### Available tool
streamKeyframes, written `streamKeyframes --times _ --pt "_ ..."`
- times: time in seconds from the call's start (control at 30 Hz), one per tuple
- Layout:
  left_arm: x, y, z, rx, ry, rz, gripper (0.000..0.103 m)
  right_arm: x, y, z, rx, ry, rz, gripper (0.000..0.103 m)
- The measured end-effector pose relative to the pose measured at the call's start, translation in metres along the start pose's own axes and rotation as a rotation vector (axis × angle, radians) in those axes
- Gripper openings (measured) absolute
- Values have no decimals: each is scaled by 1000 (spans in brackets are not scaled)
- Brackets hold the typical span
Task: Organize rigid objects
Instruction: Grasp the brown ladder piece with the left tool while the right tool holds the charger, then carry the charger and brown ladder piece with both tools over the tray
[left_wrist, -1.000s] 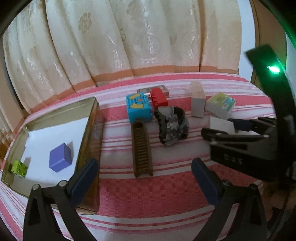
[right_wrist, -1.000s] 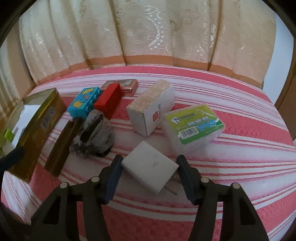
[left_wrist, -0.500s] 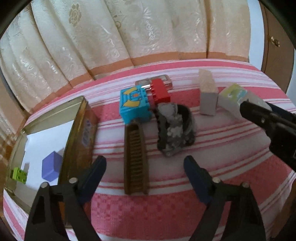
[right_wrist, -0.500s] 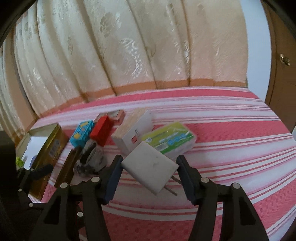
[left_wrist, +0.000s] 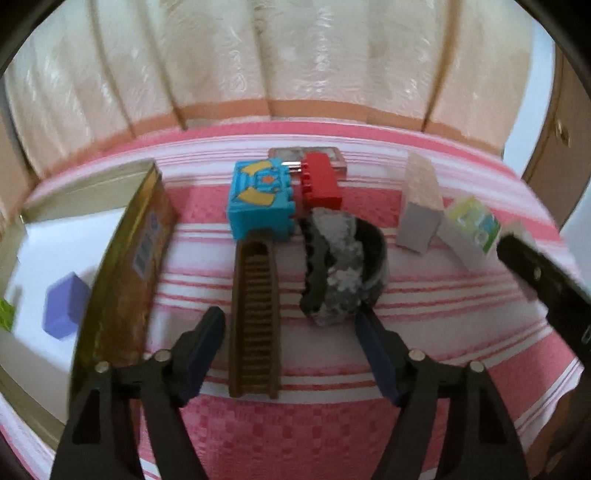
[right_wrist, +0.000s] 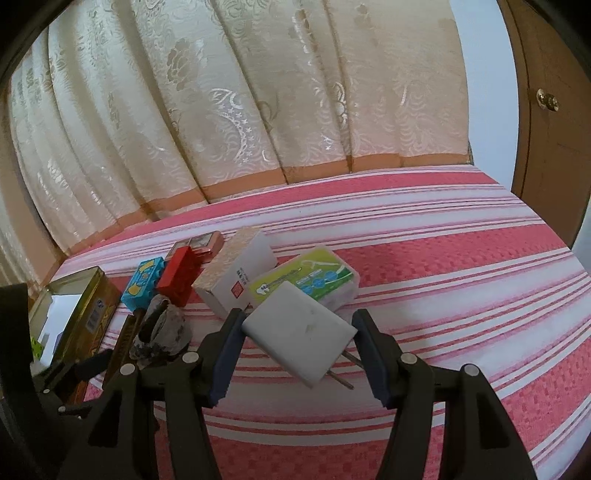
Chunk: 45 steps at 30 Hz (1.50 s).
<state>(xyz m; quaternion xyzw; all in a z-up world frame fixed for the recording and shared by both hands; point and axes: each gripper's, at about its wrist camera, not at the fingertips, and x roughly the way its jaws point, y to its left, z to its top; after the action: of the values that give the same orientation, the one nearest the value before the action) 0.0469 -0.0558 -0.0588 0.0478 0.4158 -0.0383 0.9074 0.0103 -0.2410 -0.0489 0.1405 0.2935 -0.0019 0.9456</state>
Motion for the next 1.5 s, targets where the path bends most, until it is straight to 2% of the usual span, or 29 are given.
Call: streamKeyframes --times 0.1,0.2,0.27,0.3,0.37,0.43,0.53,0.67,0.8,0.9,0.93,1.0,1.23,1.5 --pt "0 -5 -1 21 2 -19 75 -2 0 0 -4 -9 -8 62" --pt "-6 -4 -4 17 -19 -74 49 -2 -1 1 -5 -13 -8 62" --pt "-8 -1 -5 13 -23 -157 45 -3 -1 1 -6 -20 -12 62" --pt "-8 2 -6 8 -23 -205 35 -4 -1 2 -8 -26 -17 62" --pt "-9 7 -7 -17 -19 -273 30 -6 -2 3 -8 -36 -22 62" --pt "-9 11 -9 -37 -17 -311 29 -8 -5 4 -2 -44 -20 62" --pt "-9 11 -10 -39 -17 -316 29 -9 -10 6 22 -44 -17 62" --pt "-9 2 -9 -6 -18 -255 30 -10 -13 7 46 -42 -11 62" --pt "-2 -11 -4 38 -15 -171 41 -11 -13 7 45 -46 -11 62" --pt "0 -23 -4 88 -21 -100 40 -10 -14 7 49 -43 -9 62" --pt "1 -23 -4 94 -22 -99 32 -10 -14 7 52 -42 -9 62" --pt "0 -18 -4 78 -25 -132 24 -9 -16 8 60 -39 -7 62" --pt "-6 0 -10 -5 -36 -250 23 -9 -20 8 83 -49 -20 62" --pt "-49 6 -17 54 -191 -279 24 -21 -24 9 98 -145 -104 62"
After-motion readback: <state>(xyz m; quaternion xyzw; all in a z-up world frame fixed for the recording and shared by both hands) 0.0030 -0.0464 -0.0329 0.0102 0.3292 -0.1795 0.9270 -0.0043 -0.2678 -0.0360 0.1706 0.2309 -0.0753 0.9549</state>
